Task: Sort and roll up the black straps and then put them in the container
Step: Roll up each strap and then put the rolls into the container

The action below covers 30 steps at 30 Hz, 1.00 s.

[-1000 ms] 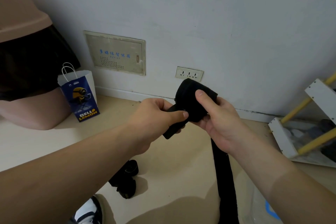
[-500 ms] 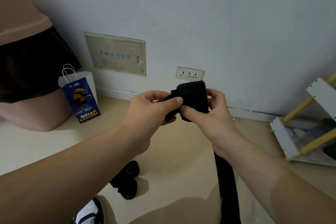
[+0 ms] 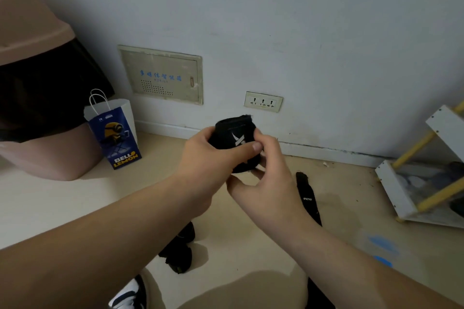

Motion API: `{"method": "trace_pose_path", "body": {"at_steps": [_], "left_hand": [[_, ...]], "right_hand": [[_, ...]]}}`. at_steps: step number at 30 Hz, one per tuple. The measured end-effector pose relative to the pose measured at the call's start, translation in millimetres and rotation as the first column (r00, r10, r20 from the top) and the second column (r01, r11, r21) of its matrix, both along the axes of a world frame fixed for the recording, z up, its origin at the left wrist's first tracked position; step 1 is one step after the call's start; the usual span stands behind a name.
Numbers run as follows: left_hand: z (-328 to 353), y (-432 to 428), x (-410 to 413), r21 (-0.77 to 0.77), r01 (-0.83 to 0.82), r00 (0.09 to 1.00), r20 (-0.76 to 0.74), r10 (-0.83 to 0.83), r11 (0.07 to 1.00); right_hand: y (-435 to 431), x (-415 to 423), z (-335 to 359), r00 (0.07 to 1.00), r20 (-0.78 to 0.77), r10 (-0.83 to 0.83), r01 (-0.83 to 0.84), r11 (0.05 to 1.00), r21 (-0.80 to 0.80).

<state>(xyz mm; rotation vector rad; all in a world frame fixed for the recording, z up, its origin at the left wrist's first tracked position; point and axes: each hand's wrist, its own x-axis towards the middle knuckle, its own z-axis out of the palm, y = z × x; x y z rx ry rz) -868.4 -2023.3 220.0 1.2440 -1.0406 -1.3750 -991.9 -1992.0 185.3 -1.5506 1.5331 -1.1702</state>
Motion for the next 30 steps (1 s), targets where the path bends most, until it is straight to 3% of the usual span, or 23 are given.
{"method": "trace_pose_path", "body": {"at_steps": [4, 6, 10, 16, 23, 30], "left_hand": [[4, -4, 9, -0.049, 0.057, 0.995, 0.086, -0.053, 0.997], [6, -4, 12, -0.061, 0.145, 0.983, 0.121, -0.136, 0.988], [9, -4, 19, -0.072, 0.385, 0.91, 0.197, -0.365, 0.92], [0, -6, 29, -0.085, 0.519, 0.839, 0.241, -0.488, 0.85], [-8, -4, 25, -0.021, 0.543, 0.827, 0.187, -0.531, 0.839], [-1, 7, 18, 0.04, 0.439, 0.844, 0.323, -0.428, 0.897]], "right_hand": [[-12, -16, 15, 0.936, 0.352, -0.022, -0.033, 0.988, 0.149], [-21, -29, 19, 0.913, 0.409, -0.006, -0.085, 0.975, 0.205], [-27, -43, 17, 0.93, 0.335, 0.154, -0.233, 0.95, 0.209], [-21, -45, 14, 0.961, 0.216, 0.17, -0.208, 0.963, 0.17], [-22, -45, 13, 0.961, 0.181, 0.207, -0.245, 0.944, 0.22], [-19, -41, 11, 0.984, 0.039, 0.174, -0.179, 0.965, 0.194]]}}
